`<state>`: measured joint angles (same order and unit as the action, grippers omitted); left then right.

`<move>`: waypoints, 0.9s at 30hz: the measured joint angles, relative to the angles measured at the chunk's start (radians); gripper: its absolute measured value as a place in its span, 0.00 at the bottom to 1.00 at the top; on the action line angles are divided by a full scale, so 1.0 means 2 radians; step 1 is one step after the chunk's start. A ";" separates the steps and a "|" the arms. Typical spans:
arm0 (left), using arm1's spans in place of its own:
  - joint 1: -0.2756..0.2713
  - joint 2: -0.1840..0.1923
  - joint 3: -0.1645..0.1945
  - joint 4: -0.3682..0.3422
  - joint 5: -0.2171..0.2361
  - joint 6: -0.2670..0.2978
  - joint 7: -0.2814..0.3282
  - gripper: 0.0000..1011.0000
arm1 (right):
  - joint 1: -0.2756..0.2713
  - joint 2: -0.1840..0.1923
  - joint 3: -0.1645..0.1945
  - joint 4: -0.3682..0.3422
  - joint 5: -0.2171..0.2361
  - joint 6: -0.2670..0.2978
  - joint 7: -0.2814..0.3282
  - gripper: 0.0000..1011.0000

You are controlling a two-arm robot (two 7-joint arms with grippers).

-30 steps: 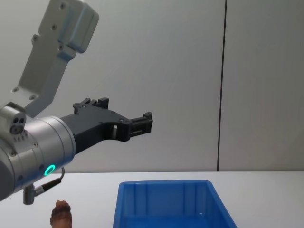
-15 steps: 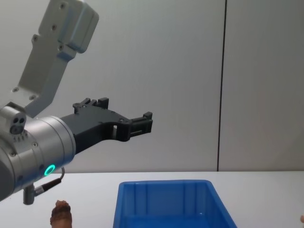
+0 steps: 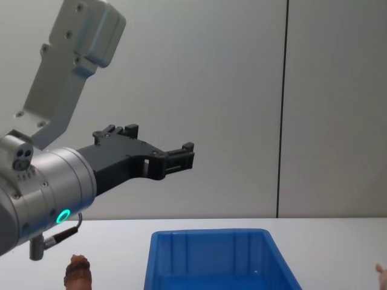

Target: Pick up the two dolls from the table and place them into the box.

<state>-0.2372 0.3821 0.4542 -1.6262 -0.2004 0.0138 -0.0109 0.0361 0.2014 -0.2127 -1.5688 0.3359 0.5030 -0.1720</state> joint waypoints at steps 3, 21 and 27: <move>0.000 0.000 0.000 0.000 0.000 0.000 0.000 0.99 | -0.001 0.001 -0.001 -0.004 -0.010 -0.009 0.001 0.36; 0.000 0.000 0.000 0.000 0.000 0.000 0.000 0.99 | 0.007 0.007 -0.008 -0.042 -0.085 -0.073 0.048 0.36; 0.000 0.000 0.000 0.000 0.000 0.000 0.000 0.99 | 0.014 0.008 -0.010 -0.051 -0.098 -0.085 0.079 0.36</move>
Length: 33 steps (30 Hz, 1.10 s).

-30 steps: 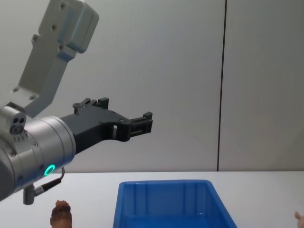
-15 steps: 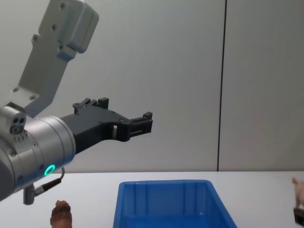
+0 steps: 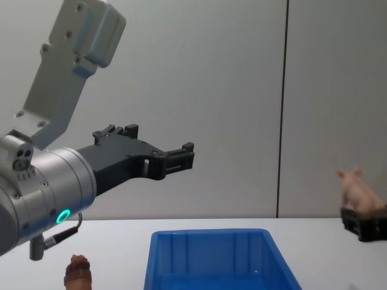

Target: Pick up the two dolls from the table and place them into the box.

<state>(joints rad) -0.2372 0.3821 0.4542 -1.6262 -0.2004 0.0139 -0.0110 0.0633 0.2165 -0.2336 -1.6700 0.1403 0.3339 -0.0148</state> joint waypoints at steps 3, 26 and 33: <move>0.000 0.000 0.000 0.000 0.000 0.000 0.000 0.99 | 0.006 0.000 -0.002 -0.005 -0.005 -0.005 0.023 0.36; 0.000 0.000 0.000 0.000 0.000 0.000 0.000 0.99 | 0.055 -0.019 -0.019 0.004 0.009 0.029 0.175 0.36; 0.000 0.000 0.000 0.000 0.000 0.000 0.000 0.99 | 0.076 -0.032 -0.026 0.023 0.019 0.069 0.209 0.36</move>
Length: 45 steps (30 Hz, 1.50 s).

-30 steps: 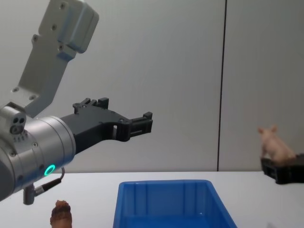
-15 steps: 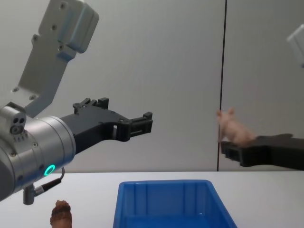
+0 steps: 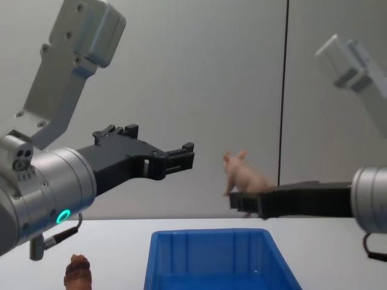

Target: Pick up the two dolls from the table and place them into the box.

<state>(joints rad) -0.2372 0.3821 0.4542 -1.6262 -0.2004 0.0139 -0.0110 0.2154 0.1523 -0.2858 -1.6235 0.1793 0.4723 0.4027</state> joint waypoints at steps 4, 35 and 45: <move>0.000 0.000 0.000 0.000 0.000 0.000 0.000 0.99 | 0.009 -0.006 -0.004 0.010 0.001 0.023 0.007 0.36; 0.000 0.000 0.000 0.000 0.000 0.000 0.000 0.99 | 0.036 -0.028 -0.022 0.045 -0.020 0.076 -0.003 0.91; 0.000 0.000 0.000 0.000 0.000 0.000 0.000 0.99 | 0.022 -0.012 -0.010 0.024 -0.013 0.063 -0.017 0.99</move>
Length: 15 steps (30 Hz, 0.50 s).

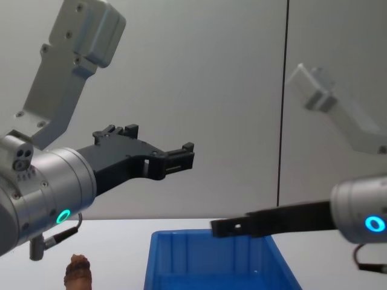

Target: Pick up the two dolls from the table and place them into the box.

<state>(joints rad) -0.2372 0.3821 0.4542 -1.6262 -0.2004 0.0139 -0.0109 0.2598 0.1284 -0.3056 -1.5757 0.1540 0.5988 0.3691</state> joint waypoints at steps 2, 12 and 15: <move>0.000 0.000 0.000 0.000 0.000 0.000 0.000 0.99 | -0.005 0.005 0.004 -0.007 0.003 -0.003 -0.004 0.99; 0.000 0.000 0.000 0.000 0.000 0.000 0.000 0.99 | -0.060 0.046 0.031 -0.066 0.037 -0.017 -0.041 0.99; 0.000 0.000 0.000 0.000 0.000 0.000 0.000 0.99 | -0.089 0.063 0.040 -0.092 0.050 -0.021 -0.056 0.99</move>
<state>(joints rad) -0.2372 0.3821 0.4542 -1.6262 -0.2004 0.0139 -0.0109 0.0816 0.2551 -0.2251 -1.7600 0.2549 0.5569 0.2572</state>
